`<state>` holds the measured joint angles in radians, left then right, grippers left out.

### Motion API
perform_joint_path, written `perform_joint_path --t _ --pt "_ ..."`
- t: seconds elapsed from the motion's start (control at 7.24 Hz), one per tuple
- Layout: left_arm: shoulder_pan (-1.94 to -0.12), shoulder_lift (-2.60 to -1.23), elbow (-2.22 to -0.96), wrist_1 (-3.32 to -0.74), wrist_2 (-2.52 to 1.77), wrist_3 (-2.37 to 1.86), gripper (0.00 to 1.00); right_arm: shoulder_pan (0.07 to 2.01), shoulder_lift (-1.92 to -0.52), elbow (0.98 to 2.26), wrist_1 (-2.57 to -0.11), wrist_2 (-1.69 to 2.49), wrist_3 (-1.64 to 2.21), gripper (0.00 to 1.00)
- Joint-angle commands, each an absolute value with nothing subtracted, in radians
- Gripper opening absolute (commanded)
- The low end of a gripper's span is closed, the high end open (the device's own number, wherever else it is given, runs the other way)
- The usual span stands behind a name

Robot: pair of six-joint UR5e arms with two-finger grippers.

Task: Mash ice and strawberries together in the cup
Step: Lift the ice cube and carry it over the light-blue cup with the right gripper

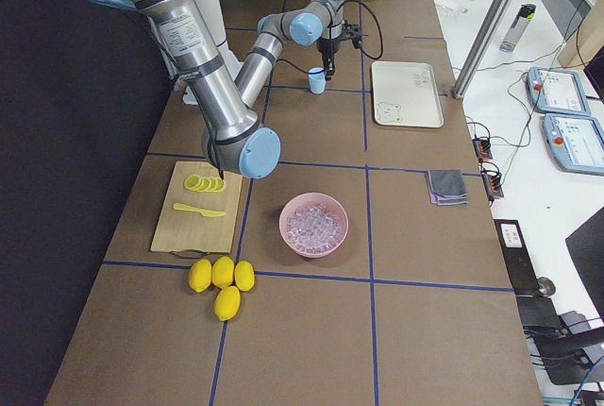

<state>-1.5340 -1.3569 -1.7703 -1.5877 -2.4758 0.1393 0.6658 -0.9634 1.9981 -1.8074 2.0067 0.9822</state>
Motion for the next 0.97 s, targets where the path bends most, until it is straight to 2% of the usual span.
perform_joint_path --t 0.0,0.55,0.83 --pt "-1.534 -1.358 -1.772 -1.588 -2.476 0.138 1.00 0.652 -0.918 1.999 -1.802 1.964 1.003 0.00" --pt "-1.534 -1.353 -1.772 -1.586 -2.474 0.140 1.00 0.550 -0.934 1.951 -1.798 1.915 1.047 0.00" --pt "-1.534 -1.351 -1.773 -1.585 -2.476 0.140 1.00 0.497 -0.878 1.918 -1.796 1.853 1.104 0.00"
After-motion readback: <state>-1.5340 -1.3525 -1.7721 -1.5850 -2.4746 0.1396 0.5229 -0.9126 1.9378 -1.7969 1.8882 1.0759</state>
